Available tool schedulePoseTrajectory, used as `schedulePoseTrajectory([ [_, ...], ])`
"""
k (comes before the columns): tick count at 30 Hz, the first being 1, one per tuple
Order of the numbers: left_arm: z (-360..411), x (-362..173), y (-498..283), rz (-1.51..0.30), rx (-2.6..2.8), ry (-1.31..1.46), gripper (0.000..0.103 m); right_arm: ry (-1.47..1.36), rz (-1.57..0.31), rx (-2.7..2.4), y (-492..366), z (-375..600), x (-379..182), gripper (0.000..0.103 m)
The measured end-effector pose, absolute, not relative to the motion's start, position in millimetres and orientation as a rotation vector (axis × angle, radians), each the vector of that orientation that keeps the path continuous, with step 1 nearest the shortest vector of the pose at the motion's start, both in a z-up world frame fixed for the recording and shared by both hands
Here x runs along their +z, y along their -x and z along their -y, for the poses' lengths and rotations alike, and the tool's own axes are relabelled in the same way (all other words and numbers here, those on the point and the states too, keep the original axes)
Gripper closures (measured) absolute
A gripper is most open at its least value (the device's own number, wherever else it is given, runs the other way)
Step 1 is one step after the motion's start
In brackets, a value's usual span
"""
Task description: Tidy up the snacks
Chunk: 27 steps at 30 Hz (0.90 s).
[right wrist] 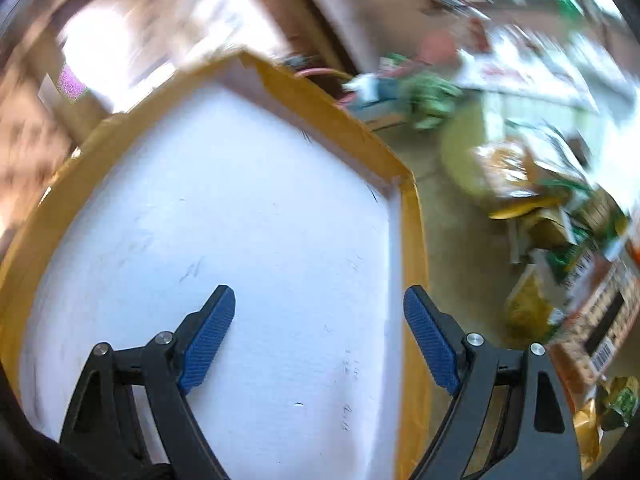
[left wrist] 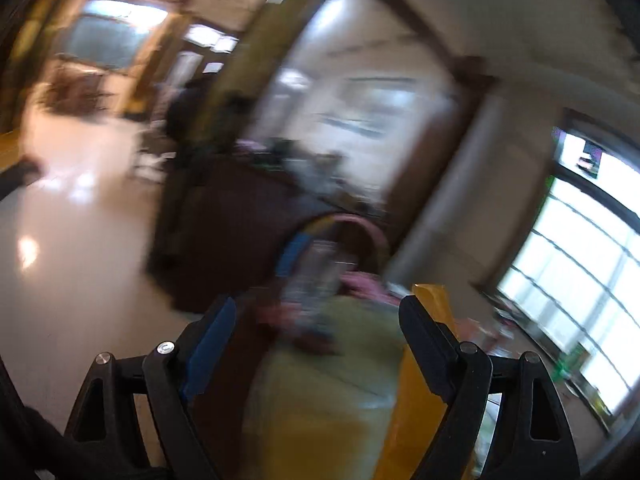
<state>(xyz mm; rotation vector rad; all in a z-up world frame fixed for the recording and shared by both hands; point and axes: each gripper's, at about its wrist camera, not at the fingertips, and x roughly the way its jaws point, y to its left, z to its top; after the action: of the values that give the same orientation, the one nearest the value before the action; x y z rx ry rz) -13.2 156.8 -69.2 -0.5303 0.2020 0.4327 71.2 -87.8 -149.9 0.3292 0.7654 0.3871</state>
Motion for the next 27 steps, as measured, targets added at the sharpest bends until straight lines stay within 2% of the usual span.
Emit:
schedulePoseTrajectory([
  [5, -195.7, -127.2, -1.5, -0.285, 0.609, 0.535, 0.019, -0.301, -0.759, 0.506, -34.9, 65.1, -160.9, 0.016],
  [8, -205.7, -164.8, -24.2, -0.427, 0.594, 0.548, 0.019, -0.262, -0.739, 0.491, -14.4, 63.1, -156.1, 0.016],
  [11, -203.6, -184.0, -39.0, -0.530, 0.547, 0.440, 0.019, -0.220, -0.712, 0.419, 4.3, 63.6, -148.8, 0.016],
  [14, -179.3, -177.2, -12.5, -0.529, 0.521, 0.296, 0.019, -0.192, -0.710, 0.394, 4.3, 76.1, -135.5, 0.016],
  [17, -137.9, -147.4, 10.7, -0.507, 0.426, 0.201, 0.019, -0.119, -0.751, 0.310, 17.0, 95.8, -129.3, 0.016],
  [24, -53.0, -130.0, 58.5, -0.705, 0.008, 0.143, 0.019, -0.053, -0.763, 0.138, 59.8, 154.4, -114.8, 0.016],
  [27, -28.3, -126.4, 87.6, -0.707, -0.057, 0.095, 0.019, -0.071, -0.742, 0.091, 80.7, 176.1, -105.6, 0.016],
])
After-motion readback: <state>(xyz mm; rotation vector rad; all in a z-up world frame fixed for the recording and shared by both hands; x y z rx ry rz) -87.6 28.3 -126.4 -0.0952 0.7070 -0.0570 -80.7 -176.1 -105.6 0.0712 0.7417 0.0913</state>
